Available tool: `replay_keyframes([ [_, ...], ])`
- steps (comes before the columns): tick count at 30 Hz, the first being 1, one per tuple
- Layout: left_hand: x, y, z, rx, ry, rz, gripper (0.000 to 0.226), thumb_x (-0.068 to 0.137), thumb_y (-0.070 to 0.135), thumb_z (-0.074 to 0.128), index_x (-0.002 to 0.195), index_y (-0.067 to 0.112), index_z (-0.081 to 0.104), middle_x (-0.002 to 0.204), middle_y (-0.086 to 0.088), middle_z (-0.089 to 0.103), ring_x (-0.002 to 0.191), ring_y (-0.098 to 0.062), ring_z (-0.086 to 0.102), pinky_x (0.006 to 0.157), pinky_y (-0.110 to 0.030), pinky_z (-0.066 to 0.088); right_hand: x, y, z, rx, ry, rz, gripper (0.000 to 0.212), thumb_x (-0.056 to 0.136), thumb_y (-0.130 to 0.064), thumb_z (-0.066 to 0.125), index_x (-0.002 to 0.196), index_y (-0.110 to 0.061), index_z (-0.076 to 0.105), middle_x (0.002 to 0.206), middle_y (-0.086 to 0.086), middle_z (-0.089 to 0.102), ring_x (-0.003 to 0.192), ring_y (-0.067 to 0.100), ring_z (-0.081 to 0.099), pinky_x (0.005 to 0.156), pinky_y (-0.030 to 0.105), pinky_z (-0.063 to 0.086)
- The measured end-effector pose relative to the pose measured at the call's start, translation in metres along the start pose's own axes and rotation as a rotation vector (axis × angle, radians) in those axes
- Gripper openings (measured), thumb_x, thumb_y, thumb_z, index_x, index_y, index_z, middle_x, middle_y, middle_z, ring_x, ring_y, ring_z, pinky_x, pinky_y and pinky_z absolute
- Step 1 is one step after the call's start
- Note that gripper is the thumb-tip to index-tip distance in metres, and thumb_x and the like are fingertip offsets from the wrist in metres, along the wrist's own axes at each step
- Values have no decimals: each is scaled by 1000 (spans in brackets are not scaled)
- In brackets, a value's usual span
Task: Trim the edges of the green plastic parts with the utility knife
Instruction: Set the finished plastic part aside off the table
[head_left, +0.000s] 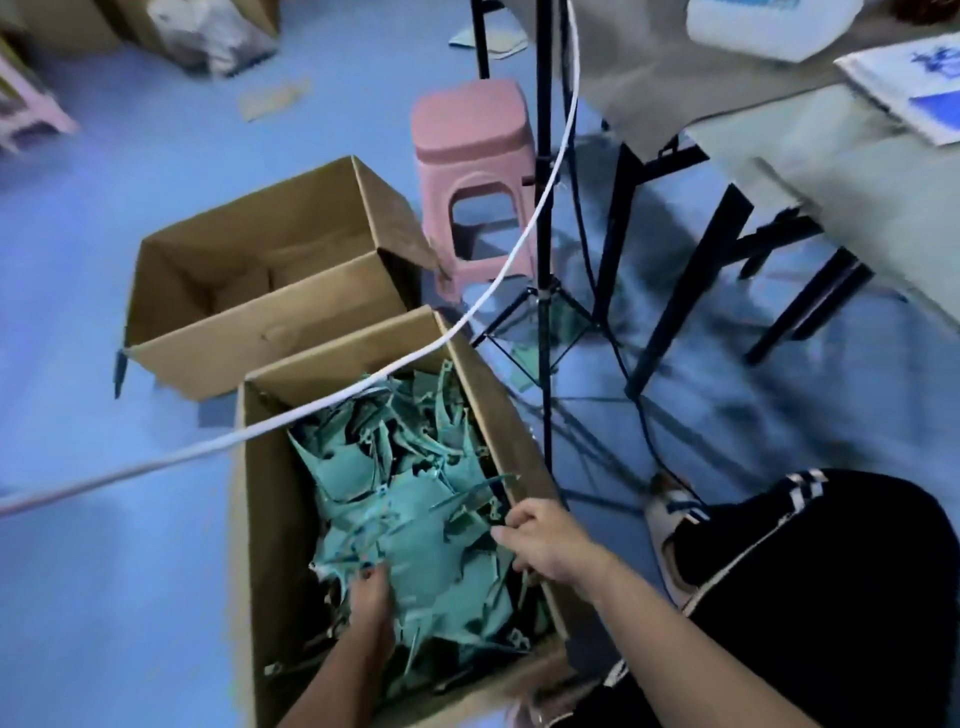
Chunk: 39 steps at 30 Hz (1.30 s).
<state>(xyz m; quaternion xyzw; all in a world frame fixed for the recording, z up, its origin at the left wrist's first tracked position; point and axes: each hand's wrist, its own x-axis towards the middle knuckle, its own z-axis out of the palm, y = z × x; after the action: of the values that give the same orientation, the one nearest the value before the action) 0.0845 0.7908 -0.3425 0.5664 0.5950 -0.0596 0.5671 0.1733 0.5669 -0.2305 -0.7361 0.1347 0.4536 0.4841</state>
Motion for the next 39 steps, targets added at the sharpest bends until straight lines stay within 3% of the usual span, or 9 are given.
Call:
replay_keyframes([
  [4,8,-17,-2,44,62,-144,48,109,32,45,145,0,49,145,-20,54,129,-38,54,102,-41,46,1,16,-14,-111,2,-37,24,103,-34,65,96,-13,55,93,14,62,75,25,64,66,38,52],
  [7,-10,1,34,60,31,-50,43,105,22,49,135,-8,53,127,-29,61,107,-44,60,84,-48,49,-2,14,-30,-81,103,-93,21,103,-30,64,94,-12,60,92,19,68,72,25,66,65,38,54],
  [10,-52,43,89,98,31,206,34,101,16,52,117,-15,56,111,-39,59,107,-54,59,92,-60,49,-17,4,-50,-9,158,-170,15,104,-26,63,96,-12,63,95,17,71,71,22,65,62,35,52],
  [17,-268,143,232,-107,-414,1159,15,102,9,52,93,17,61,86,11,63,78,7,61,70,-7,44,-114,-14,-175,-78,629,-532,18,100,-24,67,104,-7,72,101,13,74,93,28,68,82,44,55],
  [23,-475,138,305,-342,-895,1355,17,91,16,52,84,29,59,73,15,67,68,-5,63,66,-22,52,-252,20,-274,-27,1261,-851,12,92,-17,65,94,-10,75,89,8,76,82,24,68,70,36,50],
  [26,-555,106,354,-180,-1072,1307,12,85,19,56,78,27,61,71,9,65,71,-11,63,70,-32,51,-308,61,-327,15,1565,-744,17,94,-14,61,93,-19,77,85,-1,76,76,20,66,71,37,50],
  [29,-611,77,410,225,-1135,1484,10,88,16,59,81,21,64,79,4,68,83,-22,66,79,-38,50,-345,103,-377,-136,1705,-274,11,97,-18,60,92,-18,69,91,5,74,88,30,66,75,43,47],
  [34,-639,53,481,966,-761,1923,39,84,19,60,120,8,53,122,-21,55,116,-42,51,101,-49,45,-360,160,-420,-272,1549,389,35,94,-18,61,127,-12,52,131,18,56,125,37,52,96,42,48],
  [39,-626,58,519,957,-652,1941,30,87,0,55,117,3,57,118,-19,56,108,-39,57,92,-44,49,-360,193,-445,-303,1464,504,30,96,-10,52,126,-10,53,123,16,60,113,37,63,87,42,50],
])
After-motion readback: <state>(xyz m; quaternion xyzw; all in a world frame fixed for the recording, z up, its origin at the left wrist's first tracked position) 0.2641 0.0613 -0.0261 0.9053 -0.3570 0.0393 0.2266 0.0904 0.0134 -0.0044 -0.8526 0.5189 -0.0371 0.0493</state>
